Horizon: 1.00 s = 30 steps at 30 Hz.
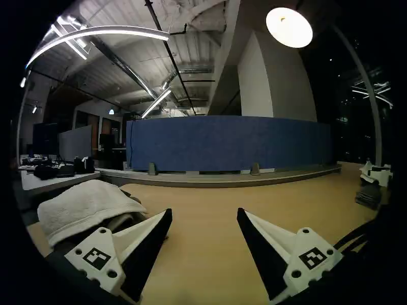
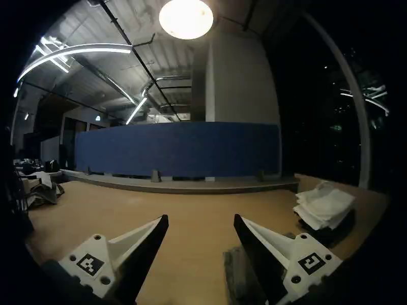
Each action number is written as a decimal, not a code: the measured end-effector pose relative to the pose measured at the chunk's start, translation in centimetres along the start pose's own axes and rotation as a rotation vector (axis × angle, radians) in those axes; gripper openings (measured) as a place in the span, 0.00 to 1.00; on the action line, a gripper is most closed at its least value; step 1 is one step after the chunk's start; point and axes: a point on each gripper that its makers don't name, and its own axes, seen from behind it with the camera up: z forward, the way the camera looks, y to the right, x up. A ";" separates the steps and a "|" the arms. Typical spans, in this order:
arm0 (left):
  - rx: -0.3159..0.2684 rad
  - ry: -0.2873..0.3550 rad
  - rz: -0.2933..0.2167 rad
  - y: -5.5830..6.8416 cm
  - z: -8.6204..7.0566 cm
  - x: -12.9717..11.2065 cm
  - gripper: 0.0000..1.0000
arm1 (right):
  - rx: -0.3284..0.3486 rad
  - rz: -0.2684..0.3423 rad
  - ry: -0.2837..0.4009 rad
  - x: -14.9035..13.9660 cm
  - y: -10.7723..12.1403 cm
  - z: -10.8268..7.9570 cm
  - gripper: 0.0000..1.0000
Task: Fold towel
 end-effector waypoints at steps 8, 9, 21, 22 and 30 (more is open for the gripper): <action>0.000 0.000 0.000 0.1 0.0 0.0 0.95 | 0.000 0.000 0.000 0.0 0.1 0.0 1.00; 0.000 0.000 0.000 0.1 0.0 0.0 0.95 | 0.000 0.000 0.000 0.0 0.1 0.0 1.00; 0.000 0.000 0.000 0.1 0.0 -0.2 0.95 | 0.000 0.000 0.000 0.1 0.1 0.0 1.00; 0.000 0.000 0.000 0.1 0.0 -0.2 0.95 | 0.000 0.000 0.000 0.1 0.1 0.0 1.00; 0.000 0.000 -0.001 0.0 0.1 -0.4 0.94 | 0.000 0.000 0.000 0.0 0.1 0.0 1.00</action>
